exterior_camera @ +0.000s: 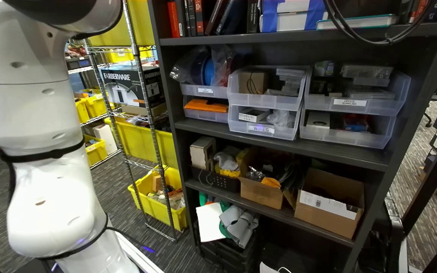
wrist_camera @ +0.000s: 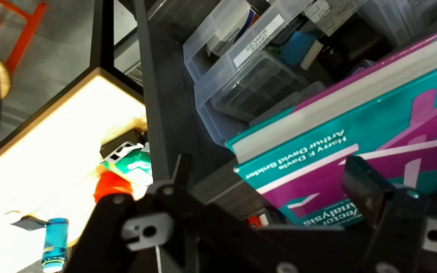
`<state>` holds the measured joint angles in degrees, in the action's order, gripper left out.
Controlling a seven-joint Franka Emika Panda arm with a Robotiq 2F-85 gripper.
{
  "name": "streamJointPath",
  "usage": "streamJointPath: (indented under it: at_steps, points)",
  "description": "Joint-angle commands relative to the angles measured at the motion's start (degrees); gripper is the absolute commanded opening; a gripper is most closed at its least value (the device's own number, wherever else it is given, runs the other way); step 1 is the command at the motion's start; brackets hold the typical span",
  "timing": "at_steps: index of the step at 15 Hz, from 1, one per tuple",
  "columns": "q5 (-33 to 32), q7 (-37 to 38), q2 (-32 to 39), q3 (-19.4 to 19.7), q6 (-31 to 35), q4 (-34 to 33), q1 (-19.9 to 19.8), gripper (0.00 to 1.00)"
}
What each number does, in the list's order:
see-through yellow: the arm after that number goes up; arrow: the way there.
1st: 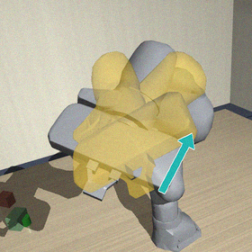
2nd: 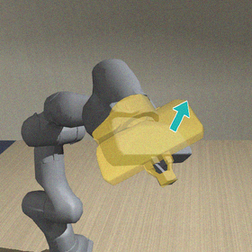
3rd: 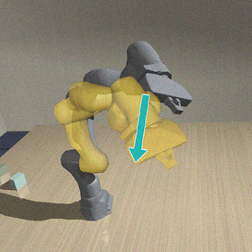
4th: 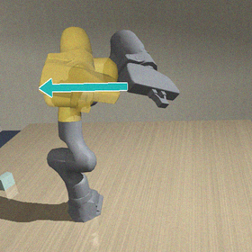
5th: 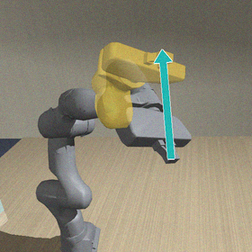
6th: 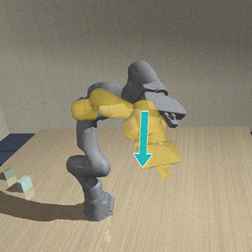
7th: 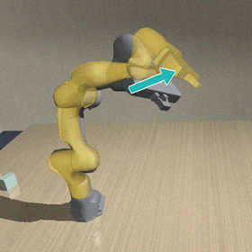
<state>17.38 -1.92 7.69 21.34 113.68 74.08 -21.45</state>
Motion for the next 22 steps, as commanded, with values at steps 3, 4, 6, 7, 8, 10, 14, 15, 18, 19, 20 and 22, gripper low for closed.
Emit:
streamJointPath:
  at_steps: [3, 4, 6, 7, 8, 10, 14, 15, 18, 19, 20, 22]
  points:
    - [2.86, -0.98, 2.47, 0.04, -0.26, -2.9, -1.01, 1.0]
    - [3.0, -0.88, 2.71, 0.03, -0.18, -3.12, -1.03, 1.0]
    - [3.47, -0.8, 3.08, -0.04, -0.07, -3.64, -1.06, 1.0]
    - [3.64, -0.78, 3.21, -0.05, -0.02, -3.81, -1.04, 1.0]
    - [3.84, -0.83, 3.24, -0.06, 0.08, -3.85, -1.03, 1.0]
    - [4.1, -1.18, 3.39, -0.09, 0.36, -3.87, -1.05, 1.0]
    - [3.96, -1.37, 3.54, -0.12, 1.04, -3.7, -0.98, 1.0]
    - [3.98, -1.56, 3.47, -0.16, 1.35, -3.58, -0.95, 1.0]
    - [4.13, -1.56, 3.57, -0.25, 1.9, -3.44, -0.92, 1.0]
    - [4.25, -1.59, 3.59, -0.33, 2.03, -3.39, -0.9, 1.0]
    - [4.3, -1.56, 3.57, -0.4, 2.26, -3.33, -0.85, 1.0]
    - [4.55, -1.64, 3.42, -0.62, 2.65, -3.05, -0.75, 1.0]
